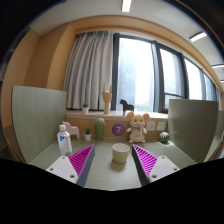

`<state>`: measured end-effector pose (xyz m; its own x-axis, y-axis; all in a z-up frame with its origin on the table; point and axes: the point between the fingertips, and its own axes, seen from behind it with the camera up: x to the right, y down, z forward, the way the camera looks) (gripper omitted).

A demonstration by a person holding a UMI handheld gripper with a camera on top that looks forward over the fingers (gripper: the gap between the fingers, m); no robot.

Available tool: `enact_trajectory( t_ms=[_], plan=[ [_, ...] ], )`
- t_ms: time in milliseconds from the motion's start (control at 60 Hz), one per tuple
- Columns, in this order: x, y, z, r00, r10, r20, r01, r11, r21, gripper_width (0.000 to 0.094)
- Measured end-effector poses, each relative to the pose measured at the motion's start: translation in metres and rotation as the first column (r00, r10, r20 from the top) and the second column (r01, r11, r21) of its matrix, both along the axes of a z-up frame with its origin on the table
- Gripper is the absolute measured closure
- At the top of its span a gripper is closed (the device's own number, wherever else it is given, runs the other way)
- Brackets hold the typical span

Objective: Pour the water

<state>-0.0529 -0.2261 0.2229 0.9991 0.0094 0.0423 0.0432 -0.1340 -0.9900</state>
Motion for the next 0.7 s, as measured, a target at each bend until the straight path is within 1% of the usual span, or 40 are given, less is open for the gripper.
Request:
enact_trajectory(
  t_ms=[117, 133, 200, 300, 433, 533, 633, 700],
  plan=[
    [-0.011, 0.000, -0.026, 0.999, -0.007, 0.048, 0.008, 1.000, -0.022, 0.0183],
    [-0.022, 0.009, -0.042, 0.998, -0.009, 0.054, 0.010, 1.000, -0.021, 0.0184],
    [-0.046, 0.017, -0.070, 0.998, 0.005, 0.069, -0.002, 0.999, -0.042, 0.0182],
    [-0.094, 0.028, -0.107, 0.994, 0.070, 0.080, -0.064, 0.995, -0.078, 0.0179],
    [-0.159, 0.042, -0.143, 0.984, 0.168, 0.067, -0.161, 0.981, -0.105, 0.0179],
    [-0.194, 0.060, -0.153, 0.976, 0.211, 0.050, -0.205, 0.973, -0.104, 0.0177],
    [-0.217, 0.082, -0.150, 0.975, 0.223, 0.020, -0.221, 0.971, -0.089, 0.0177],
    [-0.224, 0.102, -0.142, 0.977, 0.211, -0.005, -0.211, 0.975, -0.069, 0.0176]
  ],
)
